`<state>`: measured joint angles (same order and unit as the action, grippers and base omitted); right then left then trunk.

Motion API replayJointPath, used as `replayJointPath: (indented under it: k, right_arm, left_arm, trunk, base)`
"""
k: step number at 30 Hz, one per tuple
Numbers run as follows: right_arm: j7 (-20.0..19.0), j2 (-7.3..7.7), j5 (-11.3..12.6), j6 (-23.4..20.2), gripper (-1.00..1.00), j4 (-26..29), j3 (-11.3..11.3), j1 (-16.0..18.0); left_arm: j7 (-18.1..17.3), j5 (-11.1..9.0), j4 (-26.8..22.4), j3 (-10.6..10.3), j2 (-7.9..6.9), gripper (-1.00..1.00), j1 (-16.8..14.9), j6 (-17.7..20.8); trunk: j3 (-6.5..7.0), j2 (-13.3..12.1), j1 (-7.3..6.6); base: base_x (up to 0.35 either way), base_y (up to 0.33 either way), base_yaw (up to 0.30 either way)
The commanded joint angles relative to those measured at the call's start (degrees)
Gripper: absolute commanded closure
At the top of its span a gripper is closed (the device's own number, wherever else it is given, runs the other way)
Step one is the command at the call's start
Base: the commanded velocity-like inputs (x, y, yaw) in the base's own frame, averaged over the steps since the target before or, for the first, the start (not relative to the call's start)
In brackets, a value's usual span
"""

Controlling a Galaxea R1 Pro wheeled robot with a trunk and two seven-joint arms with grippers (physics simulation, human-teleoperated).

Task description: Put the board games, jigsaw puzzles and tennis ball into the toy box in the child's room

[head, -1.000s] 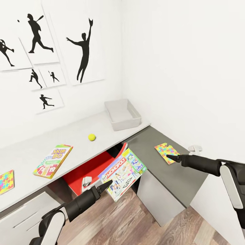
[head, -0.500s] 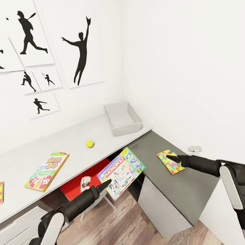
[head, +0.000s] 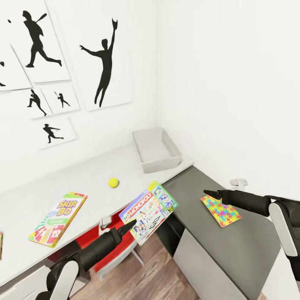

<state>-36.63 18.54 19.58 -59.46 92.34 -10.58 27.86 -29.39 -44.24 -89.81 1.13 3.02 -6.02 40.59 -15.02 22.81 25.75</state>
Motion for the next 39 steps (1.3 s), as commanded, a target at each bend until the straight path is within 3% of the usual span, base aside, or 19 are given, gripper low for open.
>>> replayJointPath:
  k: [1, 21, 39]
  right_arm:
    - [-0.40, 0.01, -0.29, -0.28, -1.00, 0.03, -0.09, 0.06]
    - [-0.20, 0.01, -0.33, -0.22, -1.00, 0.03, -0.32, 0.09]
    - [-0.19, 0.09, -0.33, -0.29, -1.00, 0.03, -0.75, 0.15]
  left_arm:
    - [-0.12, -0.11, -0.01, 0.11, 0.06, 1.00, -0.05, 0.38]
    - [-0.04, -0.15, -0.12, -0.11, 0.11, 1.00, -0.10, 0.61]
    - [-0.65, -0.83, -0.99, 0.59, -0.52, 1.00, -1.61, 1.60]
  trunk:
    - [-0.10, 0.11, 0.03]
    - [-0.10, 0.11, 0.03]
    - [-0.10, 0.11, 0.03]
  base:
    - [0.028, 0.006, 0.227]
    - [0.007, 0.001, 0.266]
    - [0.057, 0.039, 0.041]
